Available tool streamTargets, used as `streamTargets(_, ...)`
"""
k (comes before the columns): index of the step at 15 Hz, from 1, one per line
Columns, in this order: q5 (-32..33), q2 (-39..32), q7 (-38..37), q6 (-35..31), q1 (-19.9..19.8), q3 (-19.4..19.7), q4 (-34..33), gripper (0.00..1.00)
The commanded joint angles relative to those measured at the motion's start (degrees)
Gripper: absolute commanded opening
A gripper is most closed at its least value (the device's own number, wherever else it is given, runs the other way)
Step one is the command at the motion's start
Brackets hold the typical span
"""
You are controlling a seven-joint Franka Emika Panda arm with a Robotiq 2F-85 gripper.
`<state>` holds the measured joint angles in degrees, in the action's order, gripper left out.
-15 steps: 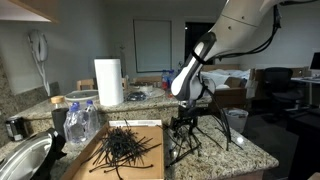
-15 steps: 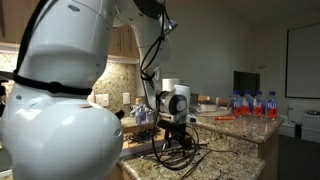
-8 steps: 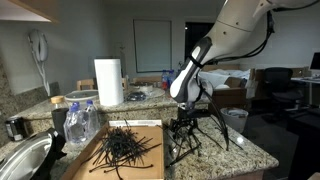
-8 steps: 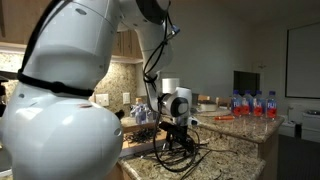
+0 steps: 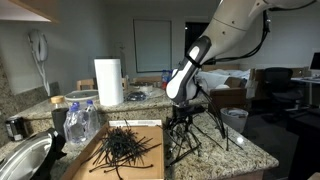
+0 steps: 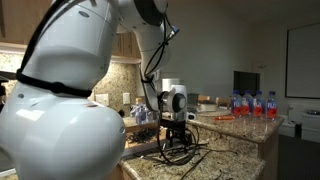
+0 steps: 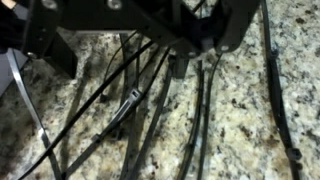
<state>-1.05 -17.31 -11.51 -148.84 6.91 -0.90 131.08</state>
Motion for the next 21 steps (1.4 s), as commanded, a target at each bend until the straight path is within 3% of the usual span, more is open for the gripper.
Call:
streamTargets(1, 4.76, -0.71, -4.48, 4.59, 2.05, 1.34, -2.11, 1.0)
streamTargets(11, 5.27, -1.81, -4.35, 9.48, 2.03, 1.1, -3.74, 1.0)
streamTargets(12, 5.35, -1.92, -4.1, 9.63, 2.03, 1.0, -3.84, 0.75)
streamTargets(13, 5.93, -2.03, -4.36, 9.5, 2.23, 1.12, -3.75, 0.74)
streamTargets(21, 6.32, -2.18, -3.77, 10.24, 2.2, 1.05, -3.94, 0.22)
